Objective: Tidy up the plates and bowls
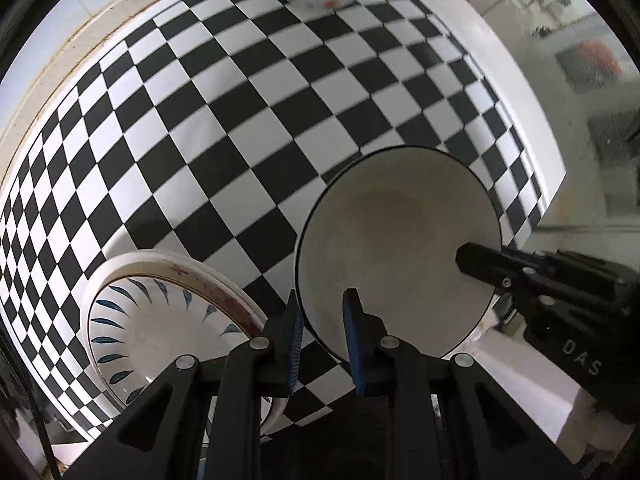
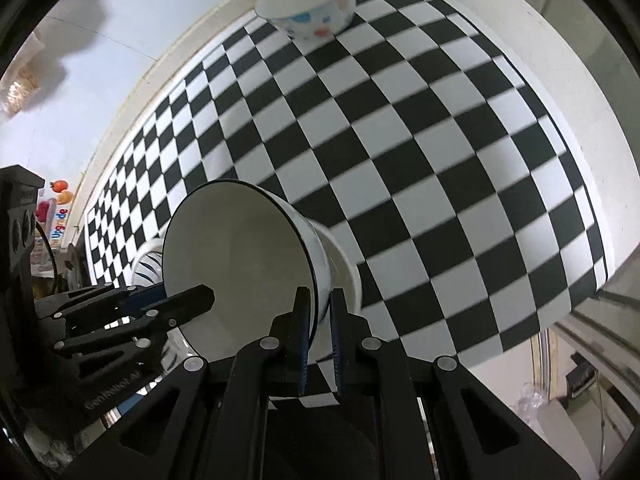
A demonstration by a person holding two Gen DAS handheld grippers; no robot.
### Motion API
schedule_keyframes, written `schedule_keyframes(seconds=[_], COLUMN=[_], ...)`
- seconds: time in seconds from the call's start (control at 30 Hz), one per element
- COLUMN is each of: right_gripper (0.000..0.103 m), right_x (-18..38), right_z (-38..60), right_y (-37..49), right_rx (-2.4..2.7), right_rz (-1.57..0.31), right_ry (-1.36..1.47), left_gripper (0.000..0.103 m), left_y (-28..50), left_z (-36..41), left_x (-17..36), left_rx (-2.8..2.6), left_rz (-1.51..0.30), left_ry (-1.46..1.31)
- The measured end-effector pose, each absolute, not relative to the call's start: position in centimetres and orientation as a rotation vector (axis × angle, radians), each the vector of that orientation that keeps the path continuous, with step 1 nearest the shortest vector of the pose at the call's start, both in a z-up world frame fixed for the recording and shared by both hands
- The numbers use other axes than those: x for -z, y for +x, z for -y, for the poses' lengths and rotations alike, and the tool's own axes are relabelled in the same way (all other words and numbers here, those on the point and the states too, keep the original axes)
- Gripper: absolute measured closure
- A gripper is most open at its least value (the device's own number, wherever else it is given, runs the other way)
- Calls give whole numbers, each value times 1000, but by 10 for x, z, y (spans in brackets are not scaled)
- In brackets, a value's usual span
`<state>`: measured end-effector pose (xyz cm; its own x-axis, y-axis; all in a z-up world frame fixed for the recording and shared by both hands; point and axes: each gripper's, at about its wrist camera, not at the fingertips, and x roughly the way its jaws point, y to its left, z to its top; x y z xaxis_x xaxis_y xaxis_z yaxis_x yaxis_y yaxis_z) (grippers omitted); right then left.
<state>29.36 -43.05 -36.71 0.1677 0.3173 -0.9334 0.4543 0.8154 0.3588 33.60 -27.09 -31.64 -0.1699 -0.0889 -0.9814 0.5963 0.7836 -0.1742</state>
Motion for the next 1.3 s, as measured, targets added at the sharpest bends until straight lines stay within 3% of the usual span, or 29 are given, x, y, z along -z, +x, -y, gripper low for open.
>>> schedule_keyframes(seconds=[0.73, 1.13, 1.2, 1.3], right_gripper=[90, 90, 83, 62], right_x=[393, 334, 322, 308], right_z=[417, 432, 440, 461], right_y=[297, 291, 299, 320], right_rx=[159, 188, 184, 163], right_rz=[-1522, -1426, -1402, -1359], right_ry=[621, 666, 672, 692], left_gripper=[86, 83, 73, 69], left_y=[318, 357, 378, 413], left_z=[286, 248, 252, 262], left_x=[344, 264, 249, 240], left_rx=[619, 646, 627, 592], left_rz=[-1633, -1550, -1524, -1509], left_ry=[522, 266, 219, 152])
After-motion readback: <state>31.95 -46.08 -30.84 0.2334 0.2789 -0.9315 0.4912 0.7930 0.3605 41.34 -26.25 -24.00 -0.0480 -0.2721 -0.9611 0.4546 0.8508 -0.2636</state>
